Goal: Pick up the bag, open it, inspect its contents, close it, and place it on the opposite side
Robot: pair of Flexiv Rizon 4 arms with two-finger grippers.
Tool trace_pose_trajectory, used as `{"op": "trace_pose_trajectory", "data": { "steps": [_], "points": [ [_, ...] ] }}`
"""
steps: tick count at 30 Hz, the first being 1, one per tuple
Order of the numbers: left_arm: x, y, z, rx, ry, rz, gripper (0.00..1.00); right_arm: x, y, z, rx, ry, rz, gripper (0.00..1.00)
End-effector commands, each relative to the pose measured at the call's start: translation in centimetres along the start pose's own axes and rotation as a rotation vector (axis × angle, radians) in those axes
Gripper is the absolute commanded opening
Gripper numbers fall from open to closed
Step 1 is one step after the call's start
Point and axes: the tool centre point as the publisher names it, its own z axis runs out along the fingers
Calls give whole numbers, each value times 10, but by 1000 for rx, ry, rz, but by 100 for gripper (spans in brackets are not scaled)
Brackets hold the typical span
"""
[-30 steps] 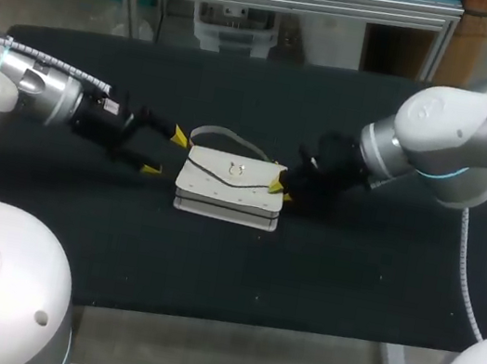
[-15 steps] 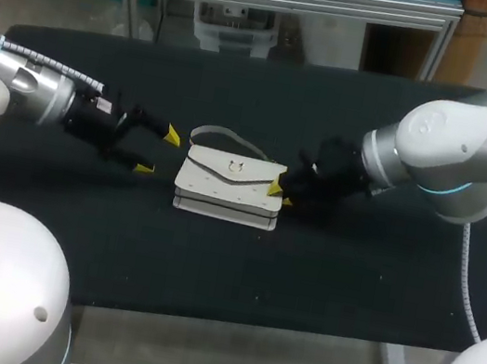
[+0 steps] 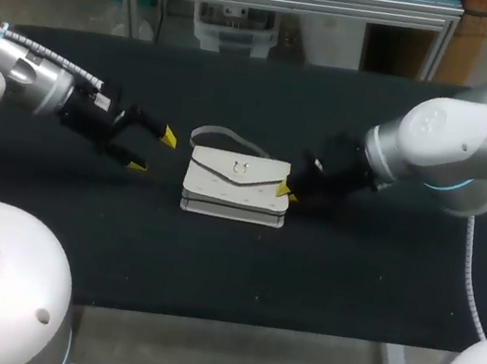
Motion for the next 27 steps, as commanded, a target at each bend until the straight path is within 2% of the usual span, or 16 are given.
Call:
{"op": "trace_pose_trajectory", "data": {
  "steps": [1,5,9,13,27],
  "points": [
    [3,-12,-15,-44,-44,5,100,-5,8,-21,6,-26,-14,0],
    [0,-17,-27,-53,-87,13,100,-13,17,-39,-20,-55,-3,0],
    [-3,-20,-39,-80,-153,42,100,-23,27,-52,-10,-79,-27,0],
    [-6,-20,-50,-200,-216,72,100,-23,27,-52,-10,-79,-27,0],
    [-6,-20,-50,-200,-216,72,100,-23,27,-52,-10,-79,-27,0]
  ]
}}
